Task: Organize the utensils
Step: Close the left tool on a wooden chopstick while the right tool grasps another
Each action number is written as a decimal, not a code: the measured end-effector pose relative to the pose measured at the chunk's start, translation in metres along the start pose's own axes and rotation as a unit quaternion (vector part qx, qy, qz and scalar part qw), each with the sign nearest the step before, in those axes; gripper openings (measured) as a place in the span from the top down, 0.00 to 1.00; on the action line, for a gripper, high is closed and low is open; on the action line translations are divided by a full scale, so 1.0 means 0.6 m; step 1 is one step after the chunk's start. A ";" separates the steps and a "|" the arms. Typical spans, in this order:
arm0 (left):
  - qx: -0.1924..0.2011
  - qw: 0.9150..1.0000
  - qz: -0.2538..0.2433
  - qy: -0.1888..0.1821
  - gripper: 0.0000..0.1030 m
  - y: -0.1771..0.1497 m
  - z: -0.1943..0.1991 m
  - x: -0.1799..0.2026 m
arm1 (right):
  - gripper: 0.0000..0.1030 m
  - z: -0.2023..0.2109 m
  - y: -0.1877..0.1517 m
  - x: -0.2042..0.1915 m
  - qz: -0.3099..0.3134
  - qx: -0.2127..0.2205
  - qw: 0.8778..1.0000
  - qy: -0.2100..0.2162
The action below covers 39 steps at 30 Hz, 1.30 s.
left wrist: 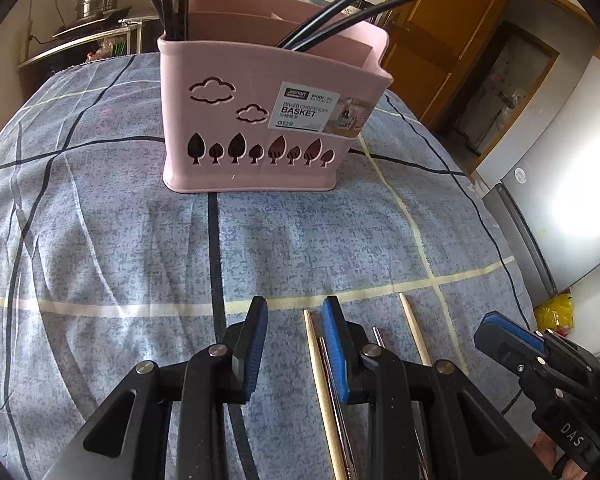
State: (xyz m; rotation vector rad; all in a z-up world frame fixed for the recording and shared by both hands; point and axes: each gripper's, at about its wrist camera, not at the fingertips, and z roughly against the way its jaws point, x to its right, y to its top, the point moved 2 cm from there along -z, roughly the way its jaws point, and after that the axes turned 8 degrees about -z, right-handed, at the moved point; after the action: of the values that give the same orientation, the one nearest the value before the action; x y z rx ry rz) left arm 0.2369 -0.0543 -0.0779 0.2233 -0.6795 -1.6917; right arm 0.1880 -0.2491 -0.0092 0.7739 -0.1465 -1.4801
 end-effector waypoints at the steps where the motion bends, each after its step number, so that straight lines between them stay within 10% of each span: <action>1: -0.003 1.000 0.000 0.001 0.73 0.000 -0.005 0.001 | 0.85 -0.001 0.000 0.002 -0.001 -0.001 1.000 0.000; 12: -0.011 0.998 -0.041 0.038 0.97 0.000 -0.024 0.010 | 0.85 -0.029 -0.005 0.000 0.003 -0.024 1.000 -0.001; 39: -0.018 0.998 -0.056 0.032 0.90 0.005 -0.023 0.021 | 0.85 -0.062 -0.022 0.004 0.008 -0.052 0.998 -0.016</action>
State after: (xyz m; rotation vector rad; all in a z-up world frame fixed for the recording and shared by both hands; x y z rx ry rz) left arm 0.2430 -0.0708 -0.0846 0.2938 -0.5972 -1.7953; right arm 0.1971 -0.2363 -0.0453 0.6645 -0.0976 -1.4739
